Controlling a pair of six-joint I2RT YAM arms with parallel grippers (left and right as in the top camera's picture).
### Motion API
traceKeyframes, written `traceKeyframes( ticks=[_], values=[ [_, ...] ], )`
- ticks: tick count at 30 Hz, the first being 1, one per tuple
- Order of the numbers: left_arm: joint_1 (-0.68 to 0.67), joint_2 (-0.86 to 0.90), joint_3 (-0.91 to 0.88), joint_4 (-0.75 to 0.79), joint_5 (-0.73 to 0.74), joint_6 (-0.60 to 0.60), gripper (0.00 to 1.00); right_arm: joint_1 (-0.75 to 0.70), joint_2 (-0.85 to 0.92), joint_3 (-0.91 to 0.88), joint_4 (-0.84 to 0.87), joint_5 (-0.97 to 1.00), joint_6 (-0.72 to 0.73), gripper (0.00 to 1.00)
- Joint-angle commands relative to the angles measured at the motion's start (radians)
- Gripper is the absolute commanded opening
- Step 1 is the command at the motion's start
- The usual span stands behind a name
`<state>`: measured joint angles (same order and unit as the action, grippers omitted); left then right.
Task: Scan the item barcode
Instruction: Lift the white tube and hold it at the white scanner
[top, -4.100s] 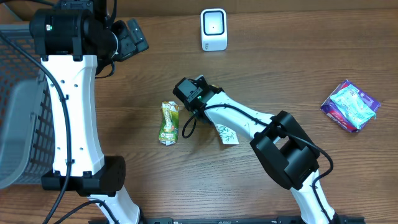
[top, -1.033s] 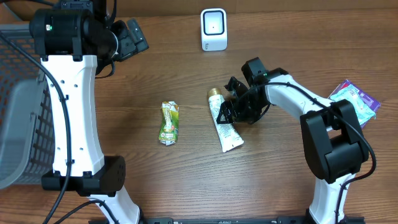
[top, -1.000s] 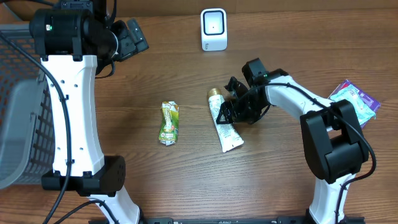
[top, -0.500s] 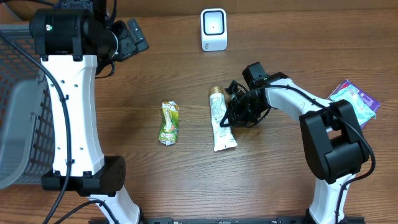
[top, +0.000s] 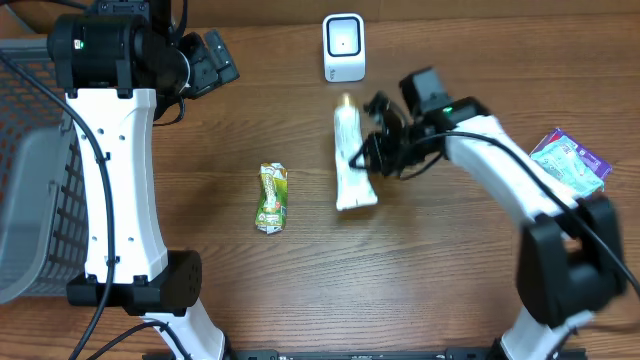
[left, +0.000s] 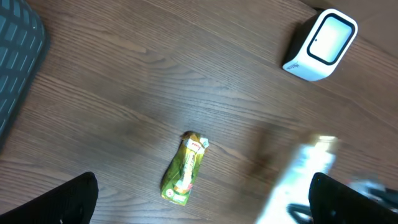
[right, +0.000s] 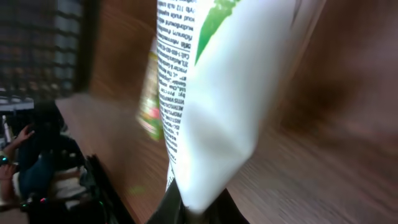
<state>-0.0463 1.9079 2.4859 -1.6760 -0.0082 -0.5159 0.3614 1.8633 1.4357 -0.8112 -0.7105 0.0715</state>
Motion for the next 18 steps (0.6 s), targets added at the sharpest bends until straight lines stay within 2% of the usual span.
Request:
traceKeyframes(
  ticks=[1,5,11,18],
  values=[
    [-0.008,0.002,-0.004,0.001,0.005,0.011,1.0,-0.004,-0.185,0.088,0.031,-0.063,-0.023,0.04],
    [-0.008,0.002,-0.005,0.001,0.005,0.011,1.0,-0.004,-0.293,0.092,0.104,-0.171,-0.018,0.04],
    [-0.008,0.002,-0.004,0.001,0.005,0.011,1.0,-0.004,-0.357,0.092,0.275,-0.386,0.108,0.04],
    [-0.008,0.002,-0.004,0.001,0.005,0.011,1.0,-0.004,-0.358,0.092,0.386,-0.413,0.225,0.04]
  ],
)
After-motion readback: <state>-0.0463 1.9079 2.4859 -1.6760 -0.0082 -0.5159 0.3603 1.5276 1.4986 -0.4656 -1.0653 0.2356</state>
